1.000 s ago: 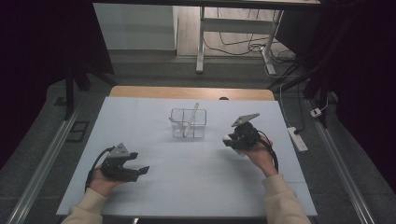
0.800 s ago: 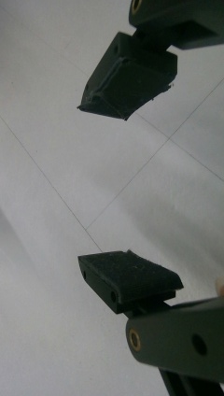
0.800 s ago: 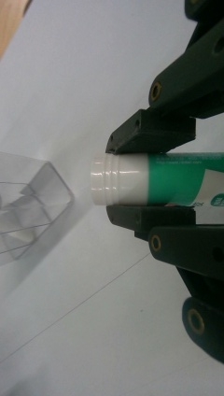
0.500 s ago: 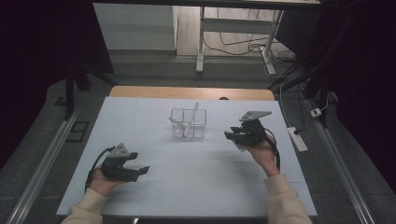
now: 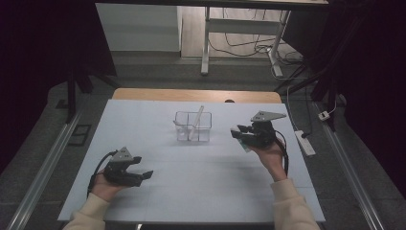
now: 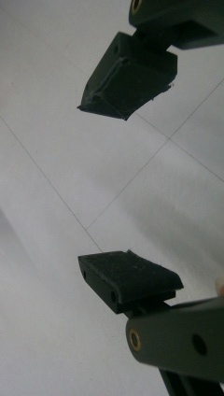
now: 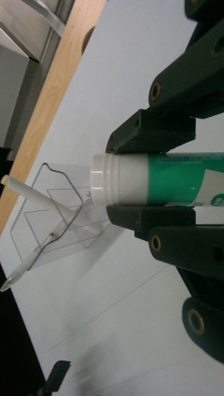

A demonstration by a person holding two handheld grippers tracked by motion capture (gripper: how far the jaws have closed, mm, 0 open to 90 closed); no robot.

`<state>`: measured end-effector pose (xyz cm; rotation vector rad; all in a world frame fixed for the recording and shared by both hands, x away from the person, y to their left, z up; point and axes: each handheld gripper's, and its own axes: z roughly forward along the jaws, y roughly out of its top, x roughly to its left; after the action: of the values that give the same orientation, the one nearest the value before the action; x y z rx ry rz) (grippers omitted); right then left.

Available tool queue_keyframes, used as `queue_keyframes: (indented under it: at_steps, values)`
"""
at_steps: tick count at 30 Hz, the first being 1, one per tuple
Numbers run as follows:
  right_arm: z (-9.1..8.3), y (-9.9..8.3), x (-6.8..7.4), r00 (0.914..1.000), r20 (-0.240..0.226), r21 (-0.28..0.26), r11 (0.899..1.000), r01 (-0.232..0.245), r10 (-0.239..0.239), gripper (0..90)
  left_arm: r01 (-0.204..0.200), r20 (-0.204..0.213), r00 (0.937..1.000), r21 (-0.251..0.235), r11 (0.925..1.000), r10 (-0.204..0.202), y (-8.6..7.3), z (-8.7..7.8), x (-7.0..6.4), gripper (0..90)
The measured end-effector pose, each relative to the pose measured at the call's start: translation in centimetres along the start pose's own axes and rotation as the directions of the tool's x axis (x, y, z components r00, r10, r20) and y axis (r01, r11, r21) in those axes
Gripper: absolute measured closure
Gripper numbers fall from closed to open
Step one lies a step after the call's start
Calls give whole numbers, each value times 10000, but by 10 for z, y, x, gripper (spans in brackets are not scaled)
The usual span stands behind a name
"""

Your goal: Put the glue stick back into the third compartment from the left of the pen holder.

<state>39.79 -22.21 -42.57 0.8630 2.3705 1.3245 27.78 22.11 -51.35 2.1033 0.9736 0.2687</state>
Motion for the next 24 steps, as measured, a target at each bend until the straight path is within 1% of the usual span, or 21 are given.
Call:
queue_keyframes:
  at_steps: [5, 8, 15, 17, 19, 22, 24]
  values:
    - [-2, 3, 2, 10000, 30, -345, 9994, -22, 23, 646, -12, -3, 10000, 5, 10000, 12, 0, 0, 0, 233]
    - [-4, 5, 3, 9999, 61, -575, 9983, -136, 140, 646, -8, -9, 10000, 10, 10000, 8, 0, 0, 0, 233]
    - [-5, 10, 4, 9997, 75, -1114, 9935, -240, 250, 646, -40, -4, 10000, -97, 9999, 40, 2, -1, -2, 233]
    - [-5, 12, 4, 9997, 114, -1155, 9931, -200, 215, 646, -24, 2, 10000, -158, 9999, 24, 3, -3, -2, 234]
    - [-6, 14, 3, 9995, 60, -1271, 9914, -315, 325, 646, -16, -4, 10000, -155, 9999, 16, 2, -3, -2, 234]
    - [-7, 17, 2, 9992, 131, -1396, 9896, -358, 380, 646, -10, 3, 10000, -165, 9999, 10, 3, -3, -2, 234]
    - [-7, 20, 2, 9991, 148, -1471, 9884, -383, 409, 646, -78, 10, 10000, -156, 9998, 79, 4, -2, -3, 234]
